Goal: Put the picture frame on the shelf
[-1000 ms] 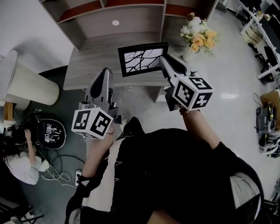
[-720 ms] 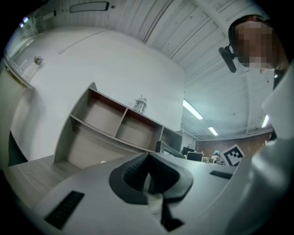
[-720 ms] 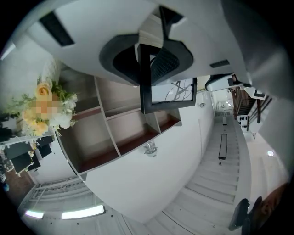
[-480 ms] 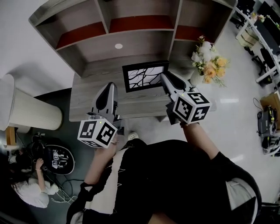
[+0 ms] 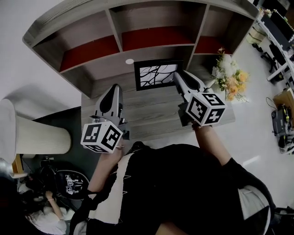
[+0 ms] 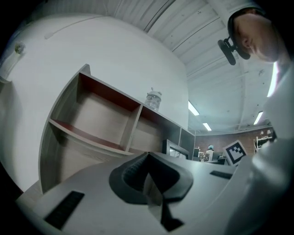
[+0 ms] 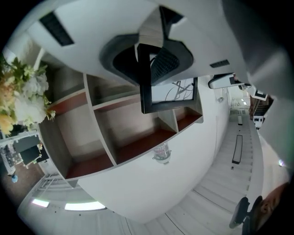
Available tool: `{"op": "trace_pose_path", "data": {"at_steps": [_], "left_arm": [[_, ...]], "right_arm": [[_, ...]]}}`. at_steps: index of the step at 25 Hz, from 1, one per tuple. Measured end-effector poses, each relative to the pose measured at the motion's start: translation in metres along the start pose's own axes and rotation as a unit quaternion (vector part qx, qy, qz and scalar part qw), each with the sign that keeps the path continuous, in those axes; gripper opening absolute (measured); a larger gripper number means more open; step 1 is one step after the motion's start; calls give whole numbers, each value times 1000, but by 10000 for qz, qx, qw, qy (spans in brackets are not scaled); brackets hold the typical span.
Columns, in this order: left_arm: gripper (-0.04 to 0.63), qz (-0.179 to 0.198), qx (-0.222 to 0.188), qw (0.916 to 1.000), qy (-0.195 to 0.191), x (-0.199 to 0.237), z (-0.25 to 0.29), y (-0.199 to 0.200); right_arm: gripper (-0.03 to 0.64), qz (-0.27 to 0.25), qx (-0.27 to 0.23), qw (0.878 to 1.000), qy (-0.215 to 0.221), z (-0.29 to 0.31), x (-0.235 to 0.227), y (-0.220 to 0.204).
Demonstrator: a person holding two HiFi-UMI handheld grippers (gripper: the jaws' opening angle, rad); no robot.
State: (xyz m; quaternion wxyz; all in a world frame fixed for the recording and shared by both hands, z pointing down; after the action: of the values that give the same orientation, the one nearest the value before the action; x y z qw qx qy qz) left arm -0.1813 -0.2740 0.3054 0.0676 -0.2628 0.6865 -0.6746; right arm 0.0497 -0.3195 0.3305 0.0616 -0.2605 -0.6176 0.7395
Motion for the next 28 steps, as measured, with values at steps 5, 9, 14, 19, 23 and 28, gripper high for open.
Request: {"op": "trace_pose_path", "data": {"at_steps": [5,9,14,19,23,28], "left_arm": [[9,31,0,9998,-175,37,30,20],[9,-52,-17,9994,-337,58,36,15],[9,-204,179,9990,-369,64,36,-3],[9,-299,185,9992,-194,77,29,0],[9,-266,59,9996,-42,82,31,8],[9,-328,-28,9995,31,79,43,13]], "right_arm": [[80,15,-139,9994,-318,34,-6,18],[80,-37,-199,9984,-528,43,-5,10],[80,-139,-61,9981,-594,38,-10,6],[80,-512,-40,9966,-651,41,-18,32],[80,-761,-34,9953,-604,47,-26,57],[80,-905,-29,9947,-484,64,-35,83]]}}
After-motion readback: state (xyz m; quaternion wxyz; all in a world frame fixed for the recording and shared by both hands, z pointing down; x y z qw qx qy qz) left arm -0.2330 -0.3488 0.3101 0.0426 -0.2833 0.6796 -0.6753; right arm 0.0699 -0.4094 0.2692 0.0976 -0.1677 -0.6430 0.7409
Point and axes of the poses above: the fingertips, and each gripper's own axes: z forward along the fingers, x to its left, y out of its top, the point moved 2 cm from there along -z, backward along the fingers, and after that the axes turned 2 degrees about x, right-handed, at the moved point
